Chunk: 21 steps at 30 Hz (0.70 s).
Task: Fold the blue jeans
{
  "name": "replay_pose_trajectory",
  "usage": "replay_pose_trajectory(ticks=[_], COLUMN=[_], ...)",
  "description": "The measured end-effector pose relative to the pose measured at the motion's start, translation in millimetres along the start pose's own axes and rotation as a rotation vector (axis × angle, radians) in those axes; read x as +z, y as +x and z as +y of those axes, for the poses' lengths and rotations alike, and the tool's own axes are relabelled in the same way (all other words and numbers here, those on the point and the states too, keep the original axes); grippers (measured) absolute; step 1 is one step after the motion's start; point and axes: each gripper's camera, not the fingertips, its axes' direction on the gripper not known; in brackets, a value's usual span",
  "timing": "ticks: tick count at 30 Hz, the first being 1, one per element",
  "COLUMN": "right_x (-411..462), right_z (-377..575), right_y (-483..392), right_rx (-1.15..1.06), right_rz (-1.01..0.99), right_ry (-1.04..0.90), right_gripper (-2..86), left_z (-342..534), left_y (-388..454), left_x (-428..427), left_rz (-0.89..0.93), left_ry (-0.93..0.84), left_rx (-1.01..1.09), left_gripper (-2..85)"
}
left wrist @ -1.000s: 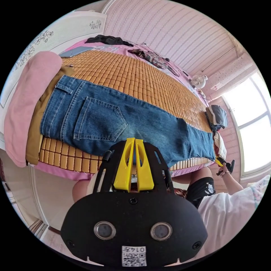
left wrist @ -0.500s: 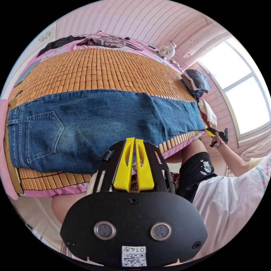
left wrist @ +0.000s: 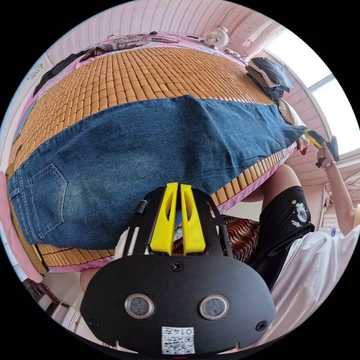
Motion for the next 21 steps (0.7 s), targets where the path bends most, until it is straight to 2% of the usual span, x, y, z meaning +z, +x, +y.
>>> replay_pose_trajectory(ticks=[2, 4, 6, 8, 10, 13, 16, 20, 21], right_x=[-28.2, -21.9, 18.3, 81.6, 105.9, 148.4, 224.3, 334.3, 346.2], right_z=[0.6, 11.3, 27.3, 63.6, 90.1, 118.3, 146.2, 218.6, 227.9], right_y=[-14.7, 14.1, 60.8, 119.0, 119.2, 60.6, -39.7, -186.9, -202.9], right_rx=[-0.107, -0.041, 0.071, 0.297, 0.279, -0.007, -0.395, -0.933, -0.989], right_rz=[-0.023, -0.045, 0.027, 0.235, 0.342, 0.316, 0.195, 0.08, 0.068], right_ry=[0.139, 0.153, 0.062, -0.125, -0.149, -0.144, -0.294, -0.463, -0.462], right_gripper=[0.1, 0.2, 0.4, 0.5, 0.3, 0.2, 0.6, 3.8, 4.8], left_z=[-3.3, -5.4, -7.5, -9.2, -11.5, -15.6, -27.1, -43.7, -45.1], left_y=[1.7, 6.2, 11.9, 12.6, 12.2, 21.9, 45.4, 78.2, 81.3], left_x=[2.3, 2.9, 7.3, 13.4, 14.3, 5.3, 0.6, 20.8, 24.1], left_rz=[0.02, 0.02, 0.01, 0.01, 0.022, 0.013, 0.043, 0.085, 0.075], left_ry=[-0.017, -0.008, 0.006, 0.002, -0.001, 0.041, 0.092, 0.061, 0.063], left_rx=[0.009, 0.032, 0.051, 0.039, 0.027, 0.058, 0.13, 0.218, 0.224], left_gripper=[-0.6, -0.5, -0.5, -0.5, -0.6, -0.9, -0.9, -0.9, -0.8])
